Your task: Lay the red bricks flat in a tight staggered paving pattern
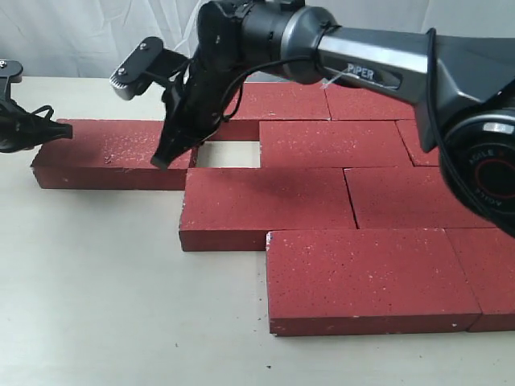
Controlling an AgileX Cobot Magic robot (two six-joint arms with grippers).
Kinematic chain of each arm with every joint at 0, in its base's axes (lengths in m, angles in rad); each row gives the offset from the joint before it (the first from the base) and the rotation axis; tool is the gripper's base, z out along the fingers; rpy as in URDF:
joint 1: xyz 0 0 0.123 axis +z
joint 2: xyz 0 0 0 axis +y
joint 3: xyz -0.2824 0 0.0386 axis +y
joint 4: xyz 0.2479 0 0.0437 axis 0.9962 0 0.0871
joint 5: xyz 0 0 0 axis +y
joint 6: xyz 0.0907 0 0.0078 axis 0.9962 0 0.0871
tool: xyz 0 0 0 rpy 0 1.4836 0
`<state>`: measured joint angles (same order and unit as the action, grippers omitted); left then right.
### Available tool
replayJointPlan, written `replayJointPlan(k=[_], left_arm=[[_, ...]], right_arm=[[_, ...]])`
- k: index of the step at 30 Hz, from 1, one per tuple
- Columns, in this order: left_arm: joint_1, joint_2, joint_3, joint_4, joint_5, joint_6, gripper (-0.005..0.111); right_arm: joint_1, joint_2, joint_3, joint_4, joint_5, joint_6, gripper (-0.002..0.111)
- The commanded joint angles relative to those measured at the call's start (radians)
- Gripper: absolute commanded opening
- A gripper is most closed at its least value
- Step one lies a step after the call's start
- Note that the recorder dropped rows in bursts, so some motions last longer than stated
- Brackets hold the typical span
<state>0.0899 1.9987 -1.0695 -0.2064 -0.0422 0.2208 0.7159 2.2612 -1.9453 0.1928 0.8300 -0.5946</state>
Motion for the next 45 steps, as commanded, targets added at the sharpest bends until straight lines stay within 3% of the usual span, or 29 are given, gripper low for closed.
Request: replayJointPlan(k=[1, 13, 32, 45], left_arm=[[-0.001, 0.002, 0.003, -0.005, -0.026, -0.004, 0.0], [-0.001, 0.002, 0.003, -0.007, -0.024, -0.004, 0.0], [-0.001, 0.002, 0.003, -0.012, -0.024, -0.004, 0.0], [0.033, 0.0, 0.003, -0.014, -0.031, -0.004, 0.0]], right_arm=[[-0.058, -0.006, 0.009, -0.012, 0.054, 0.049, -0.001], [-0.076, 0.068, 0.029, -0.006, -0.006, 0.049, -0.001], [-0.076, 0.072, 0.029, -0.028, 0.045, 0.049, -0.001], [-0.086, -0.055, 0.058, -0.118, 0.129, 0.121, -0.001]])
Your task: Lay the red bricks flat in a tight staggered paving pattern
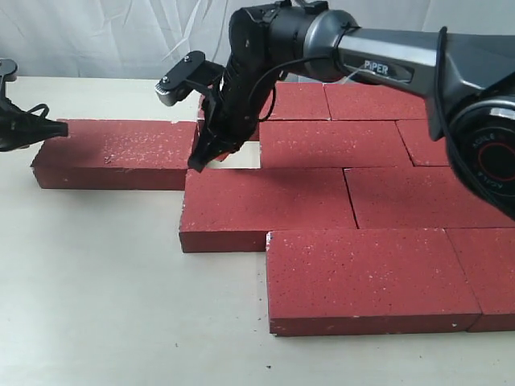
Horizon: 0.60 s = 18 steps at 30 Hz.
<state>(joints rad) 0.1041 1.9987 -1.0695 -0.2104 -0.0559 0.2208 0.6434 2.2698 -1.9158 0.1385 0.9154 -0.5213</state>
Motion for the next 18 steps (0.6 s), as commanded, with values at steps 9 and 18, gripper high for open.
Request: replayJointPlan(k=[9, 18], left_arm=[[0.018, 0.043, -0.012, -0.044, -0.039, -0.004, 0.0], [-0.025, 0.089, -0.048, -0.035, 0.019, -0.004, 0.0]], right_arm=[[-0.109, -0.31, 0.437, -0.077, -0.198, 0.073, -0.001], [-0.155, -0.433, 0.672, -0.101, -0.419, 0.048, -0.001]])
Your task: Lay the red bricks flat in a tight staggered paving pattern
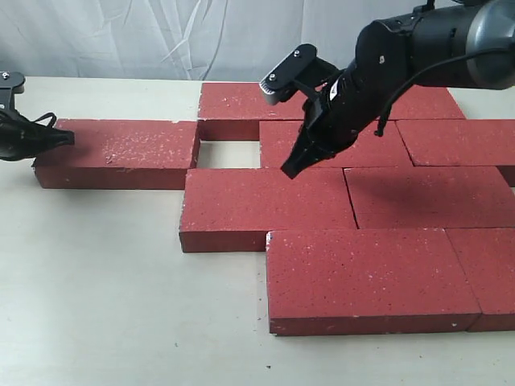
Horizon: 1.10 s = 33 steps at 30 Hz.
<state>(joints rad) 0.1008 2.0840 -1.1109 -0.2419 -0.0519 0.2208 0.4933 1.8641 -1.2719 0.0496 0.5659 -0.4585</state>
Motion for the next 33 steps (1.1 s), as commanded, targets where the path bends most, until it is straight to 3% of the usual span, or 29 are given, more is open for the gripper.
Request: replayJointPlan(k=[1, 23, 33], left_arm=[[-0.023, 0.004, -0.007, -0.003, 0.02, -0.004, 0.0], [-0.083, 0.004, -0.008, 0.033, 0.03, -0.001, 0.0], [-0.178, 0.004, -0.008, 0.031, 0.024, -0.001, 0.0]], right_arm=[[-0.005, -0.027, 0.028, 0.0, -0.069, -0.015, -0.001], [-0.003, -0.025, 0.029, 0.064, -0.104, -0.019, -0.001], [-0.003, -0.024, 0.029, 0.064, -0.106, -0.019, -0.001]])
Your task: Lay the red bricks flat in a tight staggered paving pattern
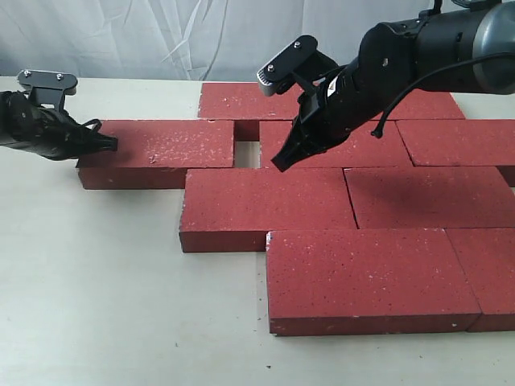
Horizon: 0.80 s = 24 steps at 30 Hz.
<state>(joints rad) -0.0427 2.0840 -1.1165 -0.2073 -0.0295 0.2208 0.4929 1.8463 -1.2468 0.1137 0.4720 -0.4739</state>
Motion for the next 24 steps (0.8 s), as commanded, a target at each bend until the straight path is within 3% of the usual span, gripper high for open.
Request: replayJointPlan(k=[1, 10, 24], left_arm=[[-0.04, 0.004, -0.002, -0.003, -0.004, -0.001, 0.0], [-0.116, 0.004, -0.002, -0.002, -0.039, -0.001, 0.0], [-0.124, 0.004, -0.004, 0.008, -0.042, -0.001, 0.0]], right_arm=[[-0.003, -0.006, 0.004, 0.0, -0.012, -0.003, -0.001], [-0.003, -0.006, 0.004, 0.0, -0.012, -0.003, -0.001], [-0.003, -0.006, 0.004, 0.0, -0.012, -0.003, -0.001]])
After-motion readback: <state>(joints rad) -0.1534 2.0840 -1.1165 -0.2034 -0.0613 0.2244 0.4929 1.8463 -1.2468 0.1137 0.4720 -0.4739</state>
